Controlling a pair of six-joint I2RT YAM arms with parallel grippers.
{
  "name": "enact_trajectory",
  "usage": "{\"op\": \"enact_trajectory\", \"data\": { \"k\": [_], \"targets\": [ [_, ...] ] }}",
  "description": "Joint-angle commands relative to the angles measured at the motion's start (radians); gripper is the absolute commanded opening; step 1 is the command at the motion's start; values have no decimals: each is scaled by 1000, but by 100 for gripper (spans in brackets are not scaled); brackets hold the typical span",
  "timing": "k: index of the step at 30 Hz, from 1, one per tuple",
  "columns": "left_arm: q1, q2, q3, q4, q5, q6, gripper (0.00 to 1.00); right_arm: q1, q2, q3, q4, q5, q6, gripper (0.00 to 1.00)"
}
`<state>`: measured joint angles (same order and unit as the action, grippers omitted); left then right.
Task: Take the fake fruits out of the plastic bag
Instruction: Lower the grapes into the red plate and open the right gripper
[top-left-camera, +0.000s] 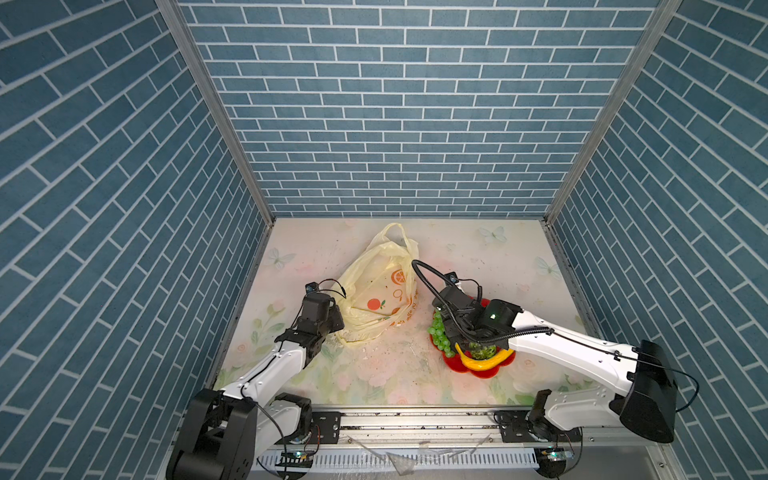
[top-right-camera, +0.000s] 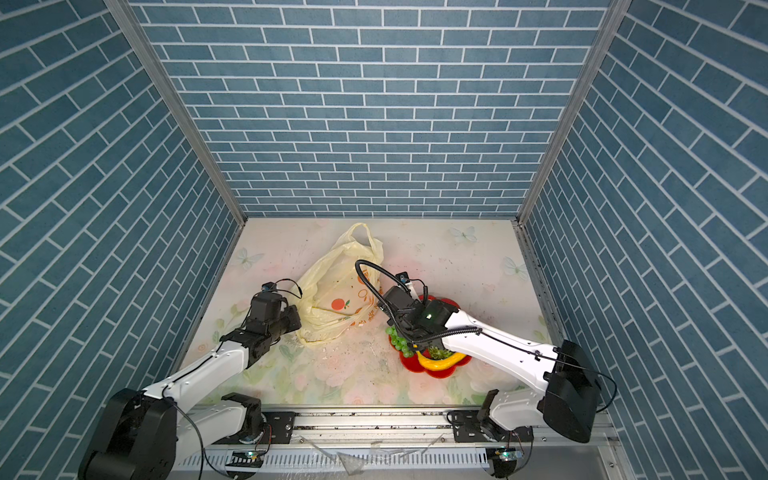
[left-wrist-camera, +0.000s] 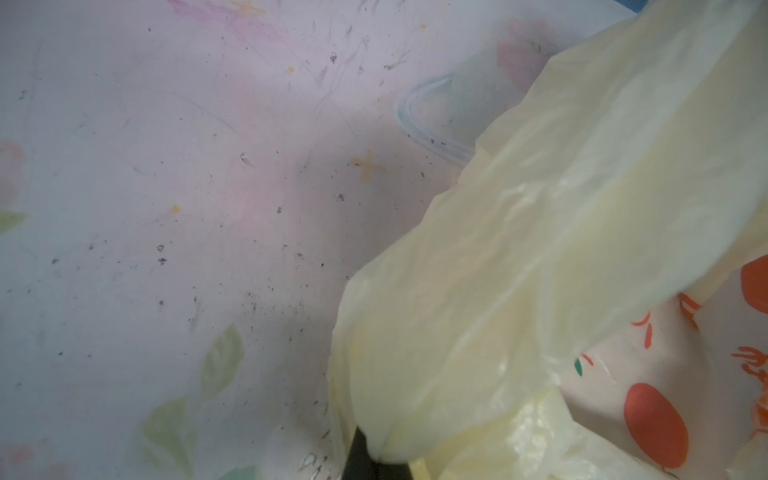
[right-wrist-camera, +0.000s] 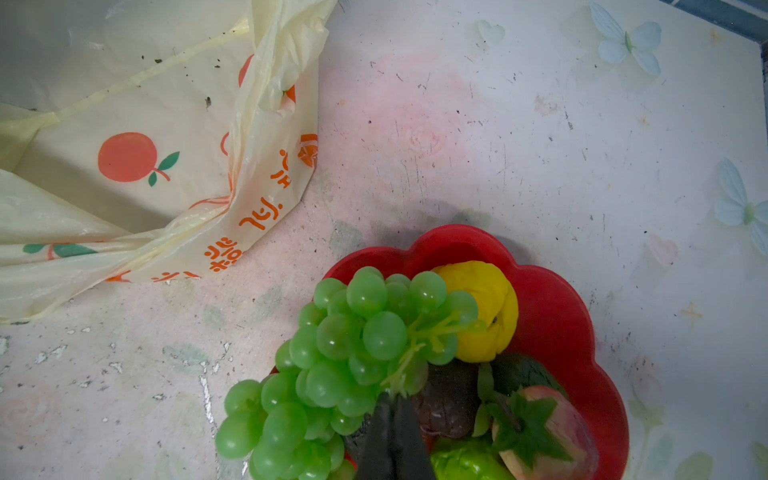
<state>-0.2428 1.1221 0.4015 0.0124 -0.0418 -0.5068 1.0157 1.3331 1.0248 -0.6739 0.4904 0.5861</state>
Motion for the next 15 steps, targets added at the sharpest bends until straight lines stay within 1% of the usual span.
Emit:
{"op": "enact_trajectory", "data": {
  "k": [1, 5, 10, 15],
  "targets": [
    [-7, 25, 35, -5, 34, 0, 0, -12, 12, -34, -31, -4, 54, 5],
    [-12, 30, 71, -37, 39, 2, 0, -21, 22, -40, -45, -11, 59, 4],
    [-18, 34, 116, -61, 38, -1, 0, -39, 23, -64, -72, -8, 97, 0],
    [-28, 65, 170, -78, 42, -2, 0, -47, -6, -97, -55, -10, 103, 0]
  ]
}}
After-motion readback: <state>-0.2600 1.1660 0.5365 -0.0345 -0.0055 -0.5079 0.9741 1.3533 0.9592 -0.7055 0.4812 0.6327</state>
